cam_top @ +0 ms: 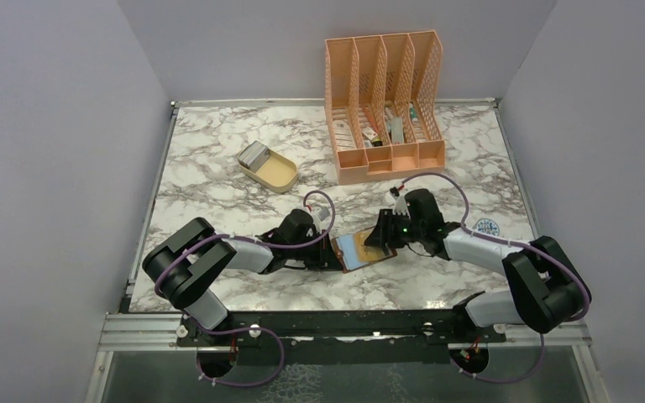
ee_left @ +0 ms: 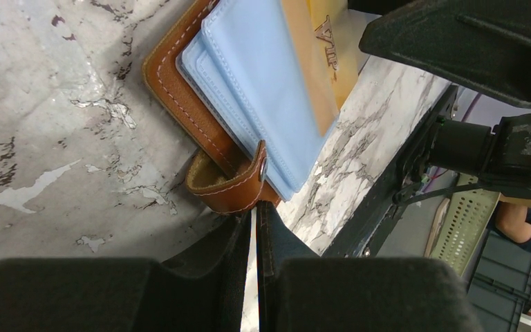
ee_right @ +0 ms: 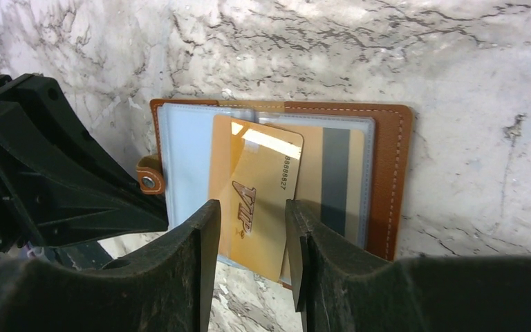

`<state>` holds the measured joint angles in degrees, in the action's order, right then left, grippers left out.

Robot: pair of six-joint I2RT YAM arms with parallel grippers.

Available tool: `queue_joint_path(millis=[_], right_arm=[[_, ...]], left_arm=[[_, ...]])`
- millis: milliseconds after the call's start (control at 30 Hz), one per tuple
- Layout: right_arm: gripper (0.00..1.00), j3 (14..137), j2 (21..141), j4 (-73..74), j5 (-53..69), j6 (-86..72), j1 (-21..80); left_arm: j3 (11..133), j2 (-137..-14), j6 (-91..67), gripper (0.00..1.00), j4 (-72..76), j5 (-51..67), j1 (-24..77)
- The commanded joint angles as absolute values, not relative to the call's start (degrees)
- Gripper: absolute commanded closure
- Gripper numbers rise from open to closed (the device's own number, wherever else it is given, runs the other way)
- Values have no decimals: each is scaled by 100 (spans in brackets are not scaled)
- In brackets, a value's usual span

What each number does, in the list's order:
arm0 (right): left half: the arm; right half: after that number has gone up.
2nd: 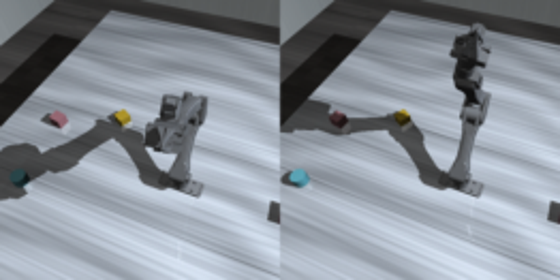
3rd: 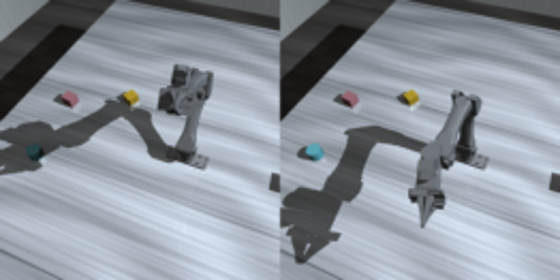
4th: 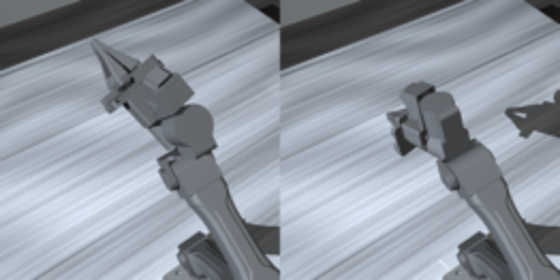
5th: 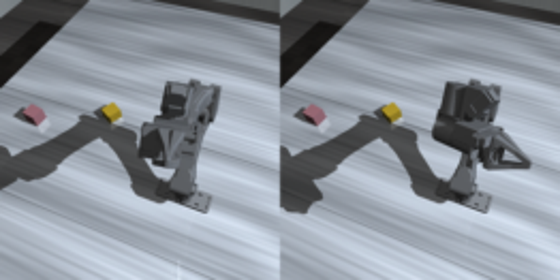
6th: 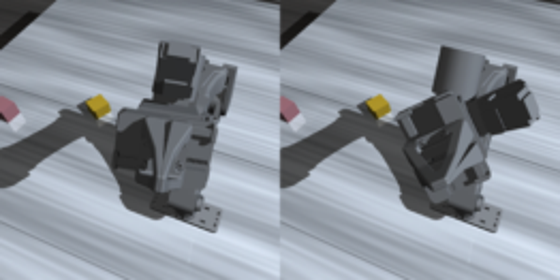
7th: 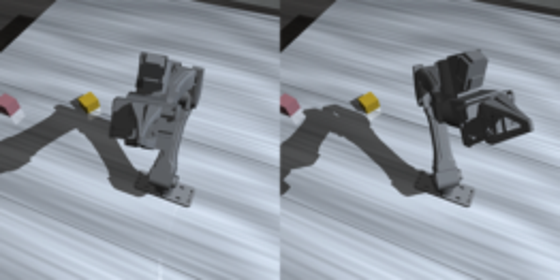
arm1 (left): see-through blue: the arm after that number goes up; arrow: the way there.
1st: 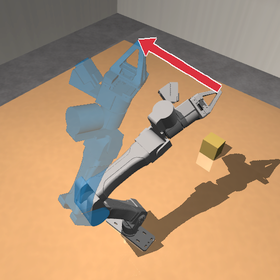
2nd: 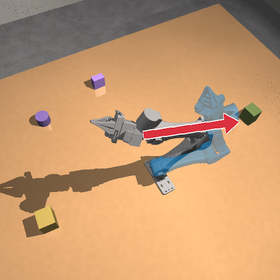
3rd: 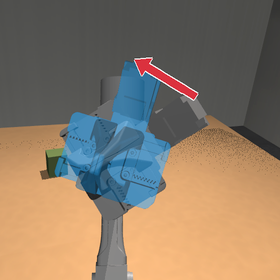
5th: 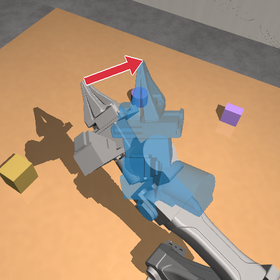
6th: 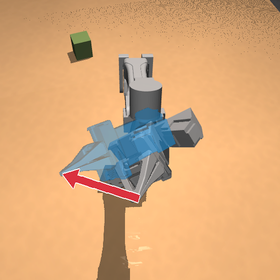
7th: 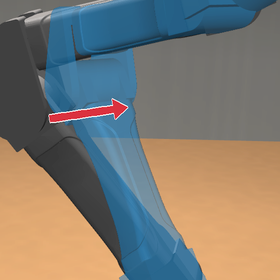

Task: Put the credit cards into the card holder
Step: Insert the credit card into the card holder.

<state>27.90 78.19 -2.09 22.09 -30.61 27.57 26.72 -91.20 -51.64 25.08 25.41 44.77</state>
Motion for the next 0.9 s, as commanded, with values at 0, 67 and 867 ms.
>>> queue_joint_path(millis=[0, 67, 867], right_arm=[[59, 2768, 7919, -503, 2577, -3050, 2839], [59, 2730, 7926, -665, 2725, -3084, 2861], [57, 3020, 7656, 72, 1757, -3107, 2975]], left_arm=[[2737, -9289, -4923, 87, 2084, 2079, 4509], [2753, -9305, -4906, 87, 2074, 2081, 4502], [2812, -9352, -4834, 88, 2041, 2053, 4509]])
